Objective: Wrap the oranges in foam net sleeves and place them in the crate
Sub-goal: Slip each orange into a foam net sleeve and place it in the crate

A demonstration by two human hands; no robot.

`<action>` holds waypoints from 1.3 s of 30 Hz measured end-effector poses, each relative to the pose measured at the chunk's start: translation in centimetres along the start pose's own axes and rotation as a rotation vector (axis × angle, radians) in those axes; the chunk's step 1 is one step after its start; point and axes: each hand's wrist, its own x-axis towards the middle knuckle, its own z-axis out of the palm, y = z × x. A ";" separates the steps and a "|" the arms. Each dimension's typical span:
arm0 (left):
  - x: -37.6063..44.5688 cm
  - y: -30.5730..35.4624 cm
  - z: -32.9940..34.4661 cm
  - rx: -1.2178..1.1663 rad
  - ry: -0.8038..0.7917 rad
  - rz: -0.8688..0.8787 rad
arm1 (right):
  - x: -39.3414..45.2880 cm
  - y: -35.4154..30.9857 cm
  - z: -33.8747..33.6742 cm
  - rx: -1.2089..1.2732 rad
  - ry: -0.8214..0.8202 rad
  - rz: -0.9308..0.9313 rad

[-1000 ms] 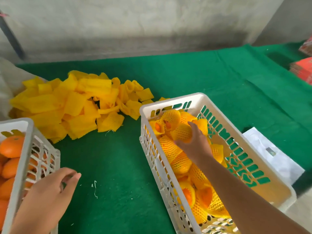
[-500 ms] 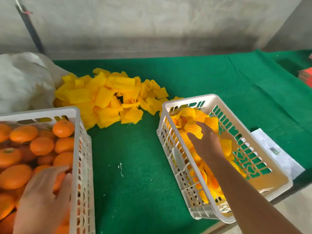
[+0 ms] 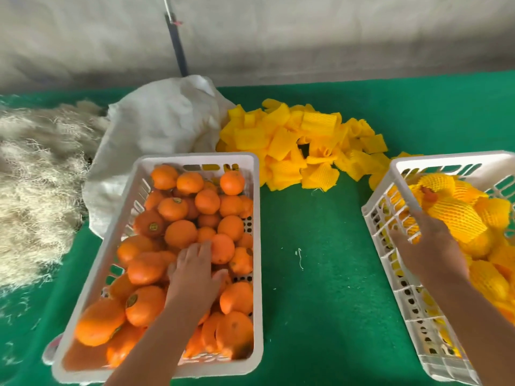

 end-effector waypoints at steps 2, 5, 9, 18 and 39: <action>1.0 0.5 -0.3 0.002 -0.007 0.015 | -0.4 -0.3 0.2 -0.040 0.005 0.002; 2.6 0.9 0.0 -0.020 -0.035 0.031 | -0.9 -0.6 0.1 -0.072 0.012 -0.002; 3.8 0.7 0.6 -0.032 -0.036 0.026 | -1.2 -0.5 0.2 -0.086 0.019 -0.018; 2.0 1.6 -3.0 -0.989 0.051 -0.319 | -1.0 0.2 0.7 -0.066 0.062 -0.040; 2.0 12.3 -3.2 -0.910 0.175 0.174 | 5.6 -7.9 10.9 0.063 -0.219 -0.281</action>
